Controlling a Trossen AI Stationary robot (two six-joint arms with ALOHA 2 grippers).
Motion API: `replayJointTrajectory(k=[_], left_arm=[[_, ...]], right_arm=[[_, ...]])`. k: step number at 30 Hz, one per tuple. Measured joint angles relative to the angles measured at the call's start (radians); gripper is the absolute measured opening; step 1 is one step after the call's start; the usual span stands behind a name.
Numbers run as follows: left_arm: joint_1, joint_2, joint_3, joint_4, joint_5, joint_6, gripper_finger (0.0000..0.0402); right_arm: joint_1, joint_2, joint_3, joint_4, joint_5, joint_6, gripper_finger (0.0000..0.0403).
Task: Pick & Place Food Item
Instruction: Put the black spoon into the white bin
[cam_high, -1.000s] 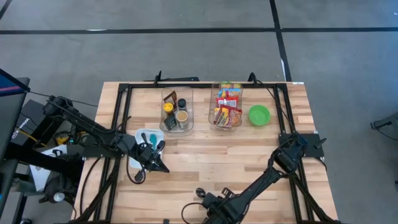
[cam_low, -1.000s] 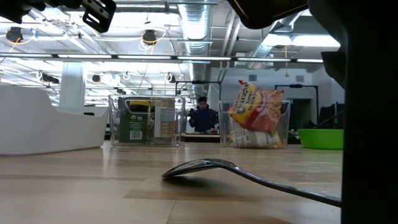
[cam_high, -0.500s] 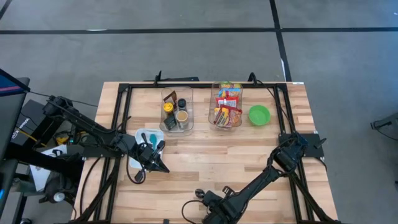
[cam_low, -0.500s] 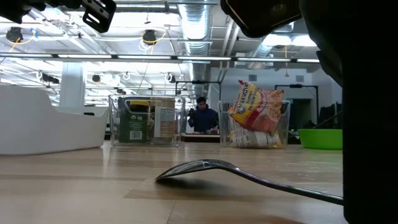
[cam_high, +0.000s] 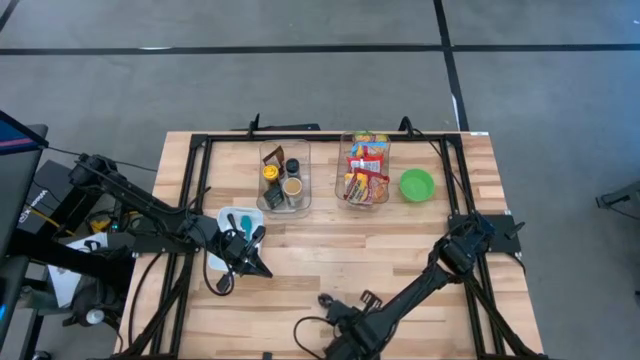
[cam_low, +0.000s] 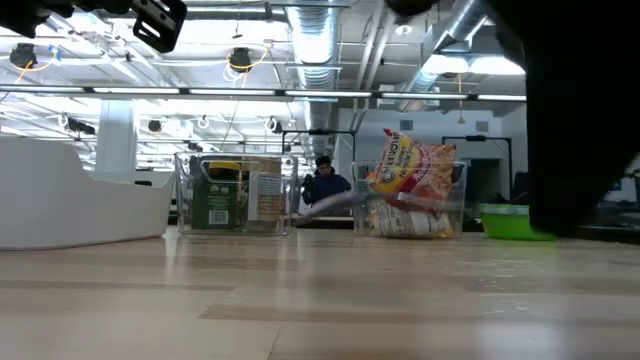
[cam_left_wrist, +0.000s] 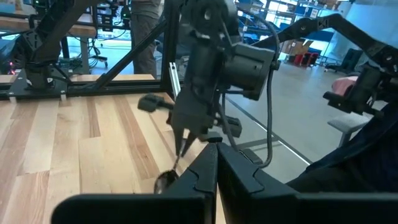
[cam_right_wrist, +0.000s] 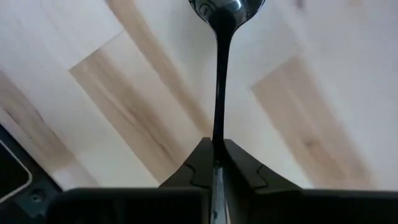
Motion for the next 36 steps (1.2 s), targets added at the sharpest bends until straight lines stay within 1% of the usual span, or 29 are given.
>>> replayJointTrajectory(k=[4, 9, 13, 17, 21, 24, 28, 30, 36], left_arm=[[0.000, 0.000, 0.000, 0.000, 0.000, 0.000, 0.0002], [0.000, 0.000, 0.000, 0.000, 0.000, 0.000, 0.0002], [0.000, 0.000, 0.000, 0.000, 0.000, 0.000, 0.0002], [0.000, 0.000, 0.000, 0.000, 0.000, 0.000, 0.0002], [0.000, 0.000, 0.000, 0.000, 0.000, 0.000, 0.0002], [0.000, 0.000, 0.000, 0.002, 0.000, 0.000, 0.0002], [0.000, 0.000, 0.000, 0.002, 0.000, 0.000, 0.0002], [0.000, 0.000, 0.000, 0.002, 0.000, 0.000, 0.0002], [0.000, 0.000, 0.000, 0.002, 0.000, 0.000, 0.0002]], right_arm=[[0.001, 0.000, 0.062, -0.079, 0.041, -0.013, 0.0007], [0.000, -0.002, 0.135, -0.152, 0.063, -0.072, 0.0005], [-0.001, -0.002, 0.185, -0.219, 0.087, -0.082, 0.0004], [-0.001, -0.003, 0.210, -0.253, 0.120, -0.088, 0.0004], [0.003, -0.003, 0.211, -0.253, 0.123, -0.108, 0.0004], [0.005, -0.003, 0.211, -0.216, 0.122, -0.131, 0.0004], [0.011, -0.003, 0.212, -0.089, 0.120, -0.212, 0.0004], [0.011, -0.003, 0.212, -0.057, 0.117, -0.232, 0.0004], [0.012, -0.004, 0.125, 0.028, 0.096, -0.231, 0.0001]])
